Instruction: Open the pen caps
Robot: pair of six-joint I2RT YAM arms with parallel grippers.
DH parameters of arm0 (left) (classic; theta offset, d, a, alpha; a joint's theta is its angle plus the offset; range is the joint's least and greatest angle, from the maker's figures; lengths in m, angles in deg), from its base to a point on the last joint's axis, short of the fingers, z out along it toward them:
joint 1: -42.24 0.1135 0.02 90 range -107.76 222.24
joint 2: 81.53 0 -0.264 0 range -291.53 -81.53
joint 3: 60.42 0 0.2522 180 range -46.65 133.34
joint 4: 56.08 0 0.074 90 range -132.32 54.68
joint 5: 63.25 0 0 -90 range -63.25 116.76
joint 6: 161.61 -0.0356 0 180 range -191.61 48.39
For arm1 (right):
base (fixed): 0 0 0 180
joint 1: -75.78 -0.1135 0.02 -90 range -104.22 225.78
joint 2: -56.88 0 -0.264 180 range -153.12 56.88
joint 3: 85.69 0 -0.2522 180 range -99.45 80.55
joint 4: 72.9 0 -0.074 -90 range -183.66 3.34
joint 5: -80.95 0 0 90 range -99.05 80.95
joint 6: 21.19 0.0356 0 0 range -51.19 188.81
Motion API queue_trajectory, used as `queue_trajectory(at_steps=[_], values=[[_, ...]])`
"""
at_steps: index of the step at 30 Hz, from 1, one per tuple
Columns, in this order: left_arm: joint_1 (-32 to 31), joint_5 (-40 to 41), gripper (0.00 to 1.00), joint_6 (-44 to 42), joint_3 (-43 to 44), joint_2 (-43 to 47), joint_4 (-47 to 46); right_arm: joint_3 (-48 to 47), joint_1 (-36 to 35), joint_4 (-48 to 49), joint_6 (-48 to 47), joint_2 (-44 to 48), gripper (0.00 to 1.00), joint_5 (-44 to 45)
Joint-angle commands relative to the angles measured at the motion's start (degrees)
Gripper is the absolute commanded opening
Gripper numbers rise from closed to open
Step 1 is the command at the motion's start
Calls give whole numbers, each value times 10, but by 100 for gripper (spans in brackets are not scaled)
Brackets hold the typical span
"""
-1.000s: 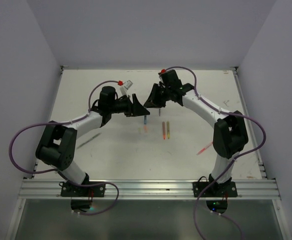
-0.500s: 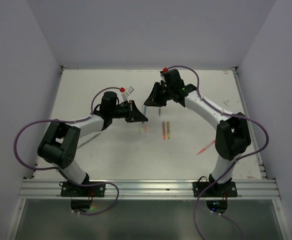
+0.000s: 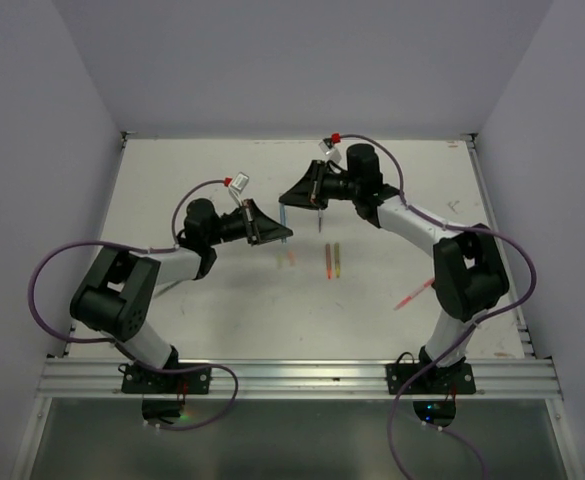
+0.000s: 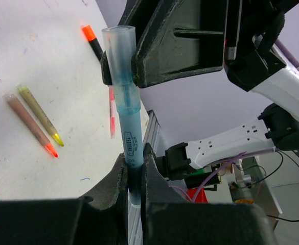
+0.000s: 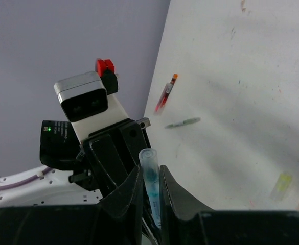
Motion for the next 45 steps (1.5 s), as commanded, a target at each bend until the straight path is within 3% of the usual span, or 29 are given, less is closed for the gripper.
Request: queue_trajectory(at_steps=[1, 2, 3, 5, 7, 12, 14, 15, 16, 18, 20, 24, 26, 27, 31, 36, 45], values=[[-28, -121, 0, 4, -10, 37, -78, -37, 4, 26, -36, 31, 0, 115], [-28, -113, 0, -40, -8, 47, -42, -48, 1, -72, -67, 40, 0, 199], [-27, -100, 0, -74, -1, 57, 73, -58, -2, -114, -92, 46, 0, 233], [-28, -44, 0, -179, 32, 76, 204, -63, -2, -162, -121, 65, 0, 288], [-31, -27, 0, -212, 41, 73, 278, -66, -4, -178, -135, 67, 0, 320], [-31, 2, 0, -236, 47, 90, 309, -99, -10, -204, -157, 31, 0, 236], [-31, 15, 0, -245, 51, 94, 319, -111, -12, -212, -161, 22, 17, 189], [-30, 19, 0, -249, 55, 95, 330, -112, -13, -217, -161, 20, 21, 181], [-30, 22, 0, -251, 56, 94, 330, -109, -16, -223, -164, 22, 12, 189], [-30, 27, 0, -251, 57, 92, 331, -101, -17, -229, -165, 23, 11, 189], [-30, 33, 0, -253, 60, 91, 336, -94, -16, -227, -167, 36, 1, 207], [-19, 101, 0, -278, 69, 112, 425, -125, -15, -340, -187, 16, 0, 258], [-10, 173, 0, -305, 81, 142, 475, -144, -17, -387, -214, -14, 0, 257], [0, 224, 0, -314, 87, 150, 528, -137, -20, -395, -215, -22, 0, 251], [16, 302, 0, -344, 120, 163, 635, -112, -33, -425, -223, -53, 0, 254], [20, 311, 0, -351, 128, 153, 654, -124, -67, -471, -251, -103, 0, 272], [19, 303, 0, -365, 149, 151, 660, -111, -90, -468, -256, -134, 0, 318]])
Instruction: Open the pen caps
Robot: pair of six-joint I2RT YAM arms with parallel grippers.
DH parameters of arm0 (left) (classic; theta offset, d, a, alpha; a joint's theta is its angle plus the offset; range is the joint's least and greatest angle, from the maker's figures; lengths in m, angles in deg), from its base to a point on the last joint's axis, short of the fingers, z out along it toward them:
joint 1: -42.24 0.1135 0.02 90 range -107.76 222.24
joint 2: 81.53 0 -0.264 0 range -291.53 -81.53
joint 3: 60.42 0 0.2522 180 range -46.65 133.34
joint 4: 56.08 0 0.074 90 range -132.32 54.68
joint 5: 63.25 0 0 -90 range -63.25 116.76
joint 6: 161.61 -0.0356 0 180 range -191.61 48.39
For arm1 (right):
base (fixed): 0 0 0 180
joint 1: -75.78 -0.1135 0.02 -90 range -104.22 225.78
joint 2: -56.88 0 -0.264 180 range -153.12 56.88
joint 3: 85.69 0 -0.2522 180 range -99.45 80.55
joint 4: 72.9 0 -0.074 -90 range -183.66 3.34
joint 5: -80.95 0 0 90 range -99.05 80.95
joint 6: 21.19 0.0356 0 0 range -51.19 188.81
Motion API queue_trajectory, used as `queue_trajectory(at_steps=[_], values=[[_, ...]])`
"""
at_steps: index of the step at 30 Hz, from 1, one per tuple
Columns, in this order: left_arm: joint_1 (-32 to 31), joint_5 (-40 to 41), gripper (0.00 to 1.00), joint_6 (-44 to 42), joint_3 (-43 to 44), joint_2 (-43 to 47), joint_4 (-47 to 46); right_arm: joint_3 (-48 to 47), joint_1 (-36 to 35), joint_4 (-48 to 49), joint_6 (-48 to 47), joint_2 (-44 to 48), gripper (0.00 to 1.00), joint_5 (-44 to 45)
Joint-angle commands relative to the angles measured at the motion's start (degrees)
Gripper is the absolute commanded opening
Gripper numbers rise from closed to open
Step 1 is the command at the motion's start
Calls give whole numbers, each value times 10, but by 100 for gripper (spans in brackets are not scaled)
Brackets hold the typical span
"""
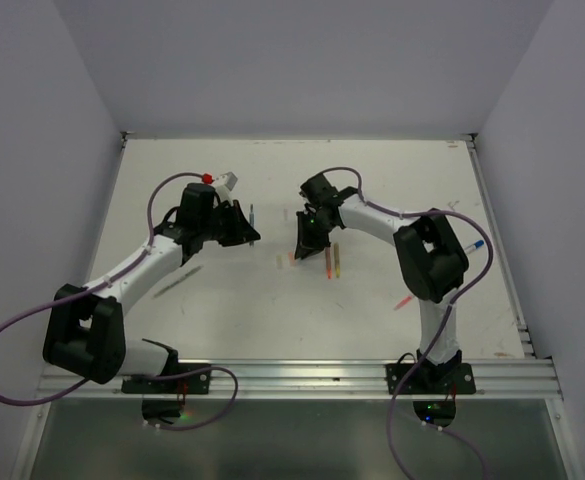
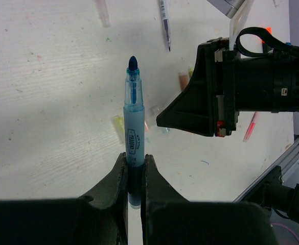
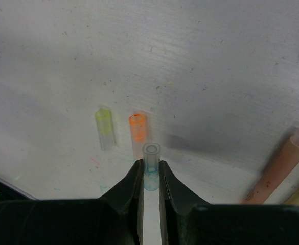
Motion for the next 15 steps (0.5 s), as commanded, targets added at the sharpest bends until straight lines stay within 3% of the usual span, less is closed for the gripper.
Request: queue_trajectory(at_steps=[1, 15], values=[[1, 1, 0, -20, 23, 1, 6, 0, 1, -10, -16, -10, 0, 32], [2, -17, 0, -20, 21, -3, -3, -19, -24, 17, -24, -56, 0, 36]])
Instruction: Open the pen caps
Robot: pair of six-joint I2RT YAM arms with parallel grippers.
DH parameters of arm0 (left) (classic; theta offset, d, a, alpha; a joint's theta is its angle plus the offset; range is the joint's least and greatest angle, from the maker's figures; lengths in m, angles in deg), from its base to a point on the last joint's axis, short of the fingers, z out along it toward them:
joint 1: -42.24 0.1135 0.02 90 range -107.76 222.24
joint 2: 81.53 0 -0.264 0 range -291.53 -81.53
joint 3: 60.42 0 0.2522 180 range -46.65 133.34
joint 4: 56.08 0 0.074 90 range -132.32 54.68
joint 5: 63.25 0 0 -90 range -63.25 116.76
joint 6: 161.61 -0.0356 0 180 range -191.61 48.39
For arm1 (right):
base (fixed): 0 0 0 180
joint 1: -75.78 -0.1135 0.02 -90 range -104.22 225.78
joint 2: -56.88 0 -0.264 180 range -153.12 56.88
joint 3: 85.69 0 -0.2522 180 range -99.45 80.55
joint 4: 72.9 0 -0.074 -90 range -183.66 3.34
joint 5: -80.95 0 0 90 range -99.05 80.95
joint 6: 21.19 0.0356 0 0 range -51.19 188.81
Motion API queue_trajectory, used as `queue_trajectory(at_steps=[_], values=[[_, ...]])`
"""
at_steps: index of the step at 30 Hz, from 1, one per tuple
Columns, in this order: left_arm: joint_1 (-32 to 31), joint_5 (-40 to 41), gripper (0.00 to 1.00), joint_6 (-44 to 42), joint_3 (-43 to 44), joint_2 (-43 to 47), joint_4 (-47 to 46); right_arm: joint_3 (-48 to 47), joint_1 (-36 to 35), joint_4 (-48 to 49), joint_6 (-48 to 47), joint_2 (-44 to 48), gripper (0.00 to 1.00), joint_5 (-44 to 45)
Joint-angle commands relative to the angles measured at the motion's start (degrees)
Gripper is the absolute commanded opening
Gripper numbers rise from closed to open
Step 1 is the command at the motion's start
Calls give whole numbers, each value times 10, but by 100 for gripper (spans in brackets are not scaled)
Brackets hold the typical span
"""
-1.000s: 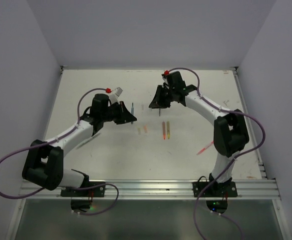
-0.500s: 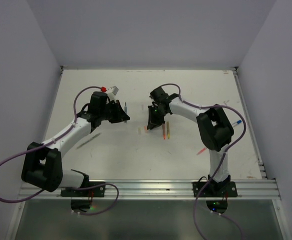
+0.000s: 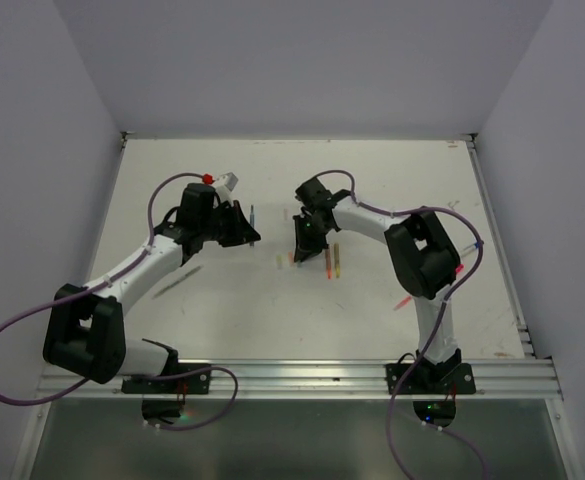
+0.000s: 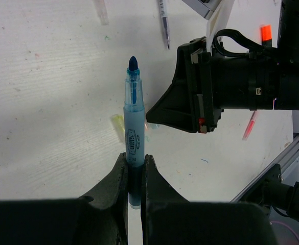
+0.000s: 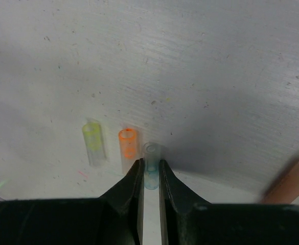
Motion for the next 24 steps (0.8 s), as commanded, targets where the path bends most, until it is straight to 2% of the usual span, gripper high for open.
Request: queue_trajectory(at_steps=[1, 5, 12, 13, 16, 20, 24], values=[[1, -12, 0, -18, 17, -2, -5, -10, -13, 16, -1, -24, 0, 6], [1, -17, 0, -16, 17, -6, -10, -18, -15, 22, 14, -30, 2, -10], [0, -38, 0, -15, 12, -19, -22, -34, -15, 25, 33, -29, 14, -26], [0, -40, 0, -15, 12, -19, -24, -37, -14, 18, 33, -27, 21, -25], [1, -46, 0, -16, 14, -23, -25, -37, -14, 15, 35, -16, 28, -23], [0, -54, 0, -16, 15, -30, -30, -29, -14, 11, 36, 0, 47, -15], [0, -60, 0, -16, 16, -36, -33, -28, -13, 10, 38, 16, 55, -13]])
